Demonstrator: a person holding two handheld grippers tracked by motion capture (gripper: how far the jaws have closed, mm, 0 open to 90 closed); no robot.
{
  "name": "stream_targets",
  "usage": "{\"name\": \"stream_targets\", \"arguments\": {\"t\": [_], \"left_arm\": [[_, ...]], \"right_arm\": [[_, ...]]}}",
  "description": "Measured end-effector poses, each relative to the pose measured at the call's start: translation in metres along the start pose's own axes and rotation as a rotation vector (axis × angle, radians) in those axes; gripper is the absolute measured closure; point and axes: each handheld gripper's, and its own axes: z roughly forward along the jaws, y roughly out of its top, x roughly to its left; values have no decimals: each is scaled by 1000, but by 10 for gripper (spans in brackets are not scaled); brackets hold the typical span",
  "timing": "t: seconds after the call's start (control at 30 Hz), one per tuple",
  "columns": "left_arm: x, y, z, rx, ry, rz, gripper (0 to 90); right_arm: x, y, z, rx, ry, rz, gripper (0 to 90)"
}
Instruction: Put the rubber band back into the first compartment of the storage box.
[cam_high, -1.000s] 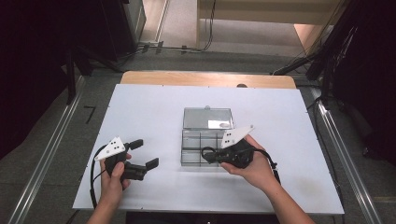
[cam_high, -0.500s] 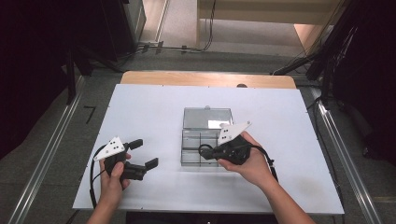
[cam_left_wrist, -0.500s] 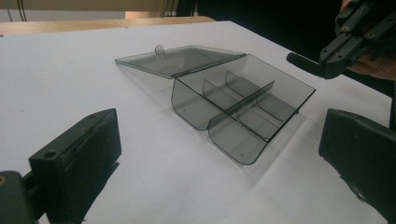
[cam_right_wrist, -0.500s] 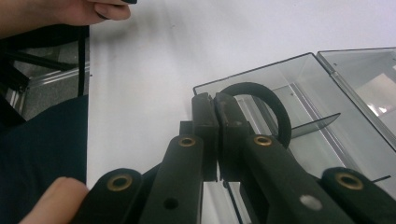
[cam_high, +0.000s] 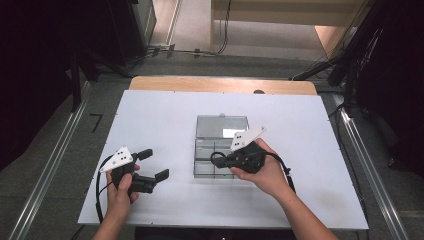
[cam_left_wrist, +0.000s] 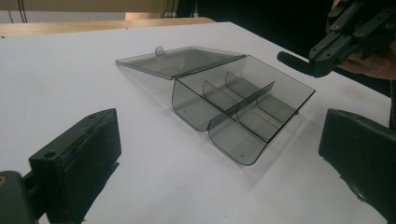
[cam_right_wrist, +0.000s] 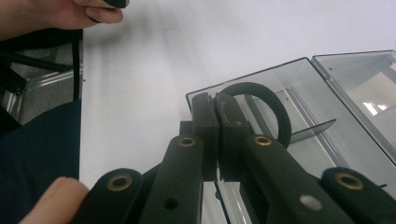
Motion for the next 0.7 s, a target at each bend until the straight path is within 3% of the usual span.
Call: {"name": "stream_targets", "arguments": {"t": [0.7], "left_arm": [[0, 0, 0, -1, 0, 3, 0]], "right_arm": [[-9, 6, 11, 10, -3, 21, 859]]}}
